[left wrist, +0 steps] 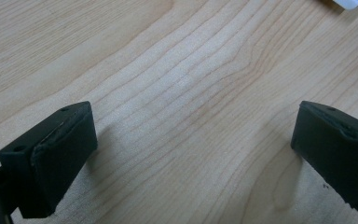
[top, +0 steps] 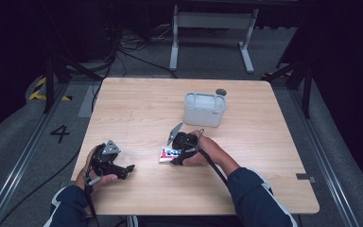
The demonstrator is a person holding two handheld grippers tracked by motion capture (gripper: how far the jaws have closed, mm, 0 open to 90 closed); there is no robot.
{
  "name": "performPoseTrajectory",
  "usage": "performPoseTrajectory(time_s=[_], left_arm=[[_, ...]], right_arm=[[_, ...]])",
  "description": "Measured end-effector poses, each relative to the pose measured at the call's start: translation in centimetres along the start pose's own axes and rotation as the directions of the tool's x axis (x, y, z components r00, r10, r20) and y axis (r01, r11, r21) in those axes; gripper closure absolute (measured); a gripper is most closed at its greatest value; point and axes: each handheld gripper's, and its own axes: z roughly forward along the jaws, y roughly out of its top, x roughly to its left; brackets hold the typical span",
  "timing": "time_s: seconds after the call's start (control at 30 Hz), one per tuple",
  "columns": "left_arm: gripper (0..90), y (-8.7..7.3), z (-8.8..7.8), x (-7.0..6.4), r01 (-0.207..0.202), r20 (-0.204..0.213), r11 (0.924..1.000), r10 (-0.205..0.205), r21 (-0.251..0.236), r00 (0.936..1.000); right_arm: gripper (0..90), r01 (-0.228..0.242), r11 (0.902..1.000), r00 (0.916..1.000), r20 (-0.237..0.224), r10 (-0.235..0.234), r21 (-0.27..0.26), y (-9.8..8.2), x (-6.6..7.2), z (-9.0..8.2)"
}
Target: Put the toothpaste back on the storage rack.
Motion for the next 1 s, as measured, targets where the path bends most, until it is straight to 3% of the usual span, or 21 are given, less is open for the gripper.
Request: performPoseTrajectory(time_s=[0.1, 0.37, 0.47, 0.6, 1.0], left_arm=[[0.6, 0.0, 0.0, 0.0, 0.000, 0.000, 1.0000, 0.000, 0.000, 1.0000], [0.7, 0.0, 0.0, -0.1, 0.002, -0.003, 1.0000, -0.002, 0.001, 1.0000], [0.8, 0.0, 0.0, -0.1, 0.003, -0.003, 1.0000, -0.003, 0.000, 1.0000], [0.8, 0.0, 0.0, -0.1, 0.003, -0.003, 1.0000, -0.003, 0.000, 1.0000], [0.8, 0.0, 0.0, -0.1, 0.003, -0.003, 1.0000, -0.003, 0.000, 1.0000]], right_arm=[[42.4, -0.017, 0.9996, 0.9998, 0.010, 0.017, 0.021, 0.2, 0.2, 0.0], [52.3, -0.005, 0.9981, 0.9999, 0.014, 0.004, 0.061, 0.5, 0.4, -0.3], [56.5, -0.004, 0.9986, 0.9988, 0.048, 0.002, 0.053, 0.5, 0.7, -0.3], [61.7, -0.011, 0.9993, 0.9981, 0.061, 0.009, 0.037, 0.3, 0.9, -0.7], [64.4, -0.037, 0.9992, 0.9980, 0.051, 0.038, -0.014, -0.8, 0.5, -1.6]])
